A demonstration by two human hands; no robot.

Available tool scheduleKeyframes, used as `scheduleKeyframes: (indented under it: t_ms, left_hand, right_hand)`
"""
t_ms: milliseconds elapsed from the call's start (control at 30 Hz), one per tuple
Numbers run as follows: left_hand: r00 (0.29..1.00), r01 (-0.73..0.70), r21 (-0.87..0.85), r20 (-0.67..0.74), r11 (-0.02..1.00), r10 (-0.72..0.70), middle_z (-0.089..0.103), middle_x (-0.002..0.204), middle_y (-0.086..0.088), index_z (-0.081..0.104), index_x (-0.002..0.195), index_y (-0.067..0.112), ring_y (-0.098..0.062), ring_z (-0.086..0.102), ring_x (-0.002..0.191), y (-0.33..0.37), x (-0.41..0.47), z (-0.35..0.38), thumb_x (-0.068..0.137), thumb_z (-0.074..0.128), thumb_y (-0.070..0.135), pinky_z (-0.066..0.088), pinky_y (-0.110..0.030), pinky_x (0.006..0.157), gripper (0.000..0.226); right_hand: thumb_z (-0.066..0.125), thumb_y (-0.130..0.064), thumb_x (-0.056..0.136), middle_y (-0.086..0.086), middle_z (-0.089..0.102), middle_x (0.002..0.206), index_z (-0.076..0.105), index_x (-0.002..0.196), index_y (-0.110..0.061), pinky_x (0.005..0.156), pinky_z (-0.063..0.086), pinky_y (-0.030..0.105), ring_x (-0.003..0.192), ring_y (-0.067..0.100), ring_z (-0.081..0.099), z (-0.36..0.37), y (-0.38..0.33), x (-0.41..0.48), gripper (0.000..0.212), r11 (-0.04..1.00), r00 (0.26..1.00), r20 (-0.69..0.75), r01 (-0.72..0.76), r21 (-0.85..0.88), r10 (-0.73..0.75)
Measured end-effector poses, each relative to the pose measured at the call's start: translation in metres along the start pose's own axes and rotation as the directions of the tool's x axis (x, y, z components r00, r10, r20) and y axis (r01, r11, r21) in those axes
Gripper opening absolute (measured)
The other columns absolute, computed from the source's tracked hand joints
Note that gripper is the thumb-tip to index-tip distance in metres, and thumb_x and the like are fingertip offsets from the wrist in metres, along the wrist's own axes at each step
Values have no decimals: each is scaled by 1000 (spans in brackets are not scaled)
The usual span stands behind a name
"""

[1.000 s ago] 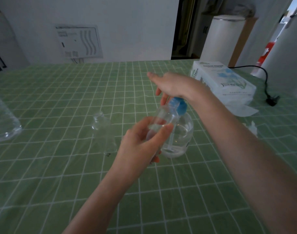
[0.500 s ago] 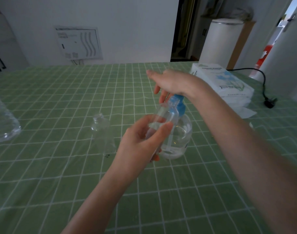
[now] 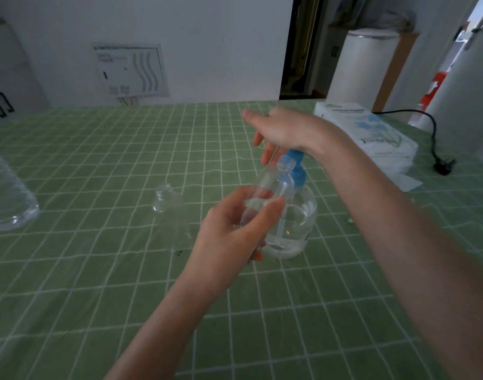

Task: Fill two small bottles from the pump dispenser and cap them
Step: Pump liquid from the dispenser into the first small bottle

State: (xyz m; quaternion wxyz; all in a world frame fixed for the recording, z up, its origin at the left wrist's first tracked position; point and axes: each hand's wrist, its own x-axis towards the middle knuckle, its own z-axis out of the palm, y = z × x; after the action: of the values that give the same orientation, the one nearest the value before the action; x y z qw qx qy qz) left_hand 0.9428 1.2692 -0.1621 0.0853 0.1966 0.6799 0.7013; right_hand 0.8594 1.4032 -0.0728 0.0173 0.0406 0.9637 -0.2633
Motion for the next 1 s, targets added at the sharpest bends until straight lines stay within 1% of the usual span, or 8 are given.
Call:
scheduleKeyframes:
  t_ms: [233,367,433,500,667,833,900,1000]
  left_hand:
    - [1000,10,13,0,1000,-10,59,58,8,68,90,30,-5,53,48,-1,-1,0,73,64,44,44,-17,45,22]
    - [999,26,19,-23,999,-25,57,56,8,67,91,26,-6,51,46,-1,-2,1,68,64,49,43,-17,43,33]
    - [1000,22,24,-22,999,-22,55,57,2,66,92,24,-6,50,46,0,-2,1,64,62,49,42,-16,42,37]
    - [1000,14,21,-10,1000,-14,55,59,-1,66,93,24,-6,51,46,1,-2,1,66,62,48,43,-16,43,36]
    - [1000,3,9,-13,1000,-3,58,58,8,67,91,29,-5,53,48,0,0,0,74,66,44,44,-18,45,22]
    - [1000,-9,20,-7,1000,9,60,60,8,67,93,29,-5,54,49,0,-1,0,76,65,44,45,-18,46,23]
    - [1000,-1,16,-10,1000,2,60,62,6,67,93,30,-5,55,50,0,-2,0,73,66,50,45,-18,46,29]
    - [1000,13,16,-23,1000,-12,59,60,5,67,92,28,-6,54,50,-1,-2,2,69,65,49,45,-18,44,31]
  right_hand:
    - [24,-54,98,12,69,101,66,107,-5,92,44,37,96,27,64,6,3,0,65,999,1000,27,-15,-35,16]
    - [23,-52,99,15,69,104,65,110,-2,84,39,33,100,29,63,12,5,0,66,998,999,44,-16,-54,18]
    - [24,-52,99,15,70,102,65,111,-1,83,40,34,98,29,64,12,5,0,66,998,999,35,-12,-58,14]
    - [25,-53,99,14,70,100,64,112,-3,79,41,34,94,27,65,8,3,0,65,999,1000,20,-5,-49,6]
    - [25,-53,99,12,70,91,56,124,-3,79,45,33,86,26,68,1,-1,1,65,999,1000,-16,1,-55,-2]
    - [23,-53,99,12,70,100,63,113,-4,73,38,33,92,25,65,2,0,0,65,998,1000,3,-12,-68,12]
    - [23,-52,99,14,69,104,62,116,-3,75,37,32,95,26,64,4,1,-1,65,997,1000,2,-10,-74,10]
    - [23,-50,100,17,65,118,59,123,-2,81,35,31,104,26,60,9,4,0,64,996,1000,15,-9,-88,10]
